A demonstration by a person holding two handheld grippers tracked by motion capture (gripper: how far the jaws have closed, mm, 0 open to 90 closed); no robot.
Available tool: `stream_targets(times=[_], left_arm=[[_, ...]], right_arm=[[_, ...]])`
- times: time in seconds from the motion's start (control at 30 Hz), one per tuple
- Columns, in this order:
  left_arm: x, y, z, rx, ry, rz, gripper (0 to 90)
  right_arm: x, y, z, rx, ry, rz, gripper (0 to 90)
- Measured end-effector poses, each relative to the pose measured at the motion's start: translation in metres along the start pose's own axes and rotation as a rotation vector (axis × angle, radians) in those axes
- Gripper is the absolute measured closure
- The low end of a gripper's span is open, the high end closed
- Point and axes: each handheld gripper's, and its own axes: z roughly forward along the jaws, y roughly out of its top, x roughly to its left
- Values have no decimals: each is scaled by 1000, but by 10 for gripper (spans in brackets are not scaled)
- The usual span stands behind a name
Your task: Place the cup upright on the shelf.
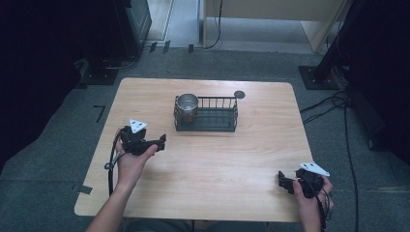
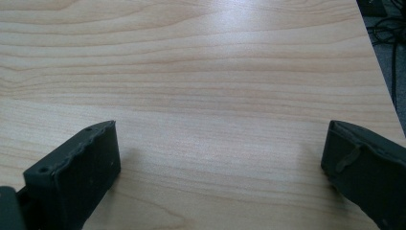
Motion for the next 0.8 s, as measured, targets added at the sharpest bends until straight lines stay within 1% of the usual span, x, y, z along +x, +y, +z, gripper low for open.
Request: stream_targets(times=[0.03, 0.07, 0.1, 0.17, 0.2, 0.27, 0.3, 0.33, 0.37, 0.4, 0.43, 0.47, 0.57, 0.6, 0.77, 0.8], left_arm=[[0, 0, 0, 0, 0, 0, 29], [4, -8, 1, 12, 6, -14, 29], [4, -8, 1, 12, 6, -14, 28], [11, -21, 3, 28, 17, -32, 28], [11, -21, 3, 28, 17, -32, 29], [20, -34, 3, 42, 35, -54, 29], [20, -34, 3, 42, 35, -54, 29], [23, -38, 2, 49, 39, -57, 29], [28, -47, 1, 56, 51, -69, 29], [28, -47, 1, 56, 51, -69, 29], [33, -54, 1, 66, 62, -72, 29], [33, -54, 1, 66, 62, -72, 29], [41, -67, -2, 81, 79, -89, 29], [45, -74, -3, 86, 86, -97, 29], [58, -92, -10, 100, 119, -104, 29], [58, -92, -10, 100, 119, -104, 29]], right_arm=[[0, 0, 0, 0, 0, 0, 0], [0, 0, 0, 0, 0, 0, 0], [0, 0, 0, 0, 0, 0, 0], [0, 0, 0, 0, 0, 0, 0], [0, 0, 0, 0, 0, 0, 0], [0, 0, 0, 0, 0, 0, 0], [0, 0, 0, 0, 0, 0, 0], [0, 0, 0, 0, 0, 0, 0], [0, 0, 0, 0, 0, 0, 0], [0, 0, 0, 0, 0, 0, 0], [0, 0, 0, 0, 0, 0, 0], [0, 0, 0, 0, 0, 0, 0], [0, 0, 0, 0, 0, 0, 0], [0, 0, 0, 0, 0, 0, 0], [0, 0, 0, 0, 0, 1, 0], [0, 0, 0, 0, 0, 1, 0]])
